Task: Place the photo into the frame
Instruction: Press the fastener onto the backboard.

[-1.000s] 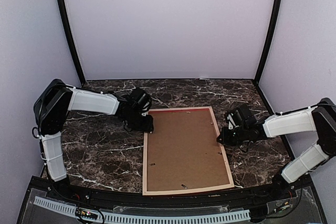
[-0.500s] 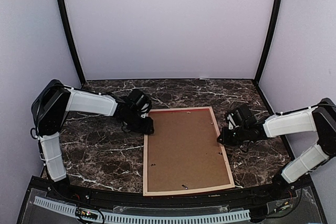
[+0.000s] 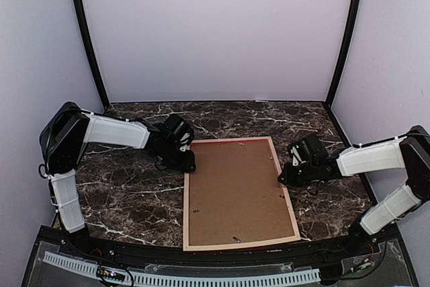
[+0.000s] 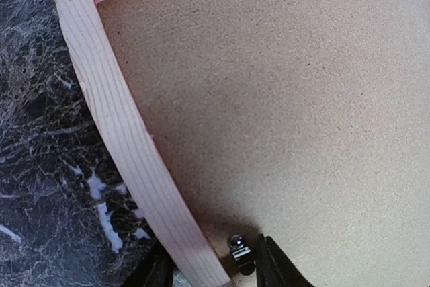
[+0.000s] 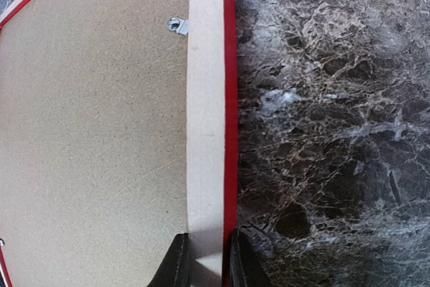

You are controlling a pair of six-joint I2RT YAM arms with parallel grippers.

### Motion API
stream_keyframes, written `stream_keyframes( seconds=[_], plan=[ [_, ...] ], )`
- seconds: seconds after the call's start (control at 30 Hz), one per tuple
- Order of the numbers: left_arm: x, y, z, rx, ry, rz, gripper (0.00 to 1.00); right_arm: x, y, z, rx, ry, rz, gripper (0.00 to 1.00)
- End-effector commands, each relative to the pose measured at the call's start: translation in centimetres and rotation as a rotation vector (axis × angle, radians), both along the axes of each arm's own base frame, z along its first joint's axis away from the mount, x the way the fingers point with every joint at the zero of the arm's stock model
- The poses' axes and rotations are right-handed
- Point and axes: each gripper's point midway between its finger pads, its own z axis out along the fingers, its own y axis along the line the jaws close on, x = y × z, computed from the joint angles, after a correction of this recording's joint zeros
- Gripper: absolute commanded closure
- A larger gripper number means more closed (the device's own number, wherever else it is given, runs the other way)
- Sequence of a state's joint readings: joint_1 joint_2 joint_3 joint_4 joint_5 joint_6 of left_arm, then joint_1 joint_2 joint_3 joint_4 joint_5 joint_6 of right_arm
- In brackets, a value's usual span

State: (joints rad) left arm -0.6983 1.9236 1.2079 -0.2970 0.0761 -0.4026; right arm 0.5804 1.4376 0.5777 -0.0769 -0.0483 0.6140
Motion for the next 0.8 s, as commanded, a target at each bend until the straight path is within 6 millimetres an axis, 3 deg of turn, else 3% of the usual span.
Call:
stream_keyframes(
  seconds=[0.0,0.43,0.77],
  plan=[
    [-3.5,1.1,-2.4,0.073,0.116,-0.055,0.58,0.1,1.8,1.2,0.066,-0.003,0.032,0.92],
    [-5.0,2.5,-3.9,0.102,0.151,-0.053,0.62,0.4,1.8,1.4,0.054,-0.006,0.039,0.92],
    [-4.4,2.4,-3.4,0.101,0.116,-0.054,0.68,0.2,1.8,0.9,0.057,0.003,0.036,0.92]
  ],
)
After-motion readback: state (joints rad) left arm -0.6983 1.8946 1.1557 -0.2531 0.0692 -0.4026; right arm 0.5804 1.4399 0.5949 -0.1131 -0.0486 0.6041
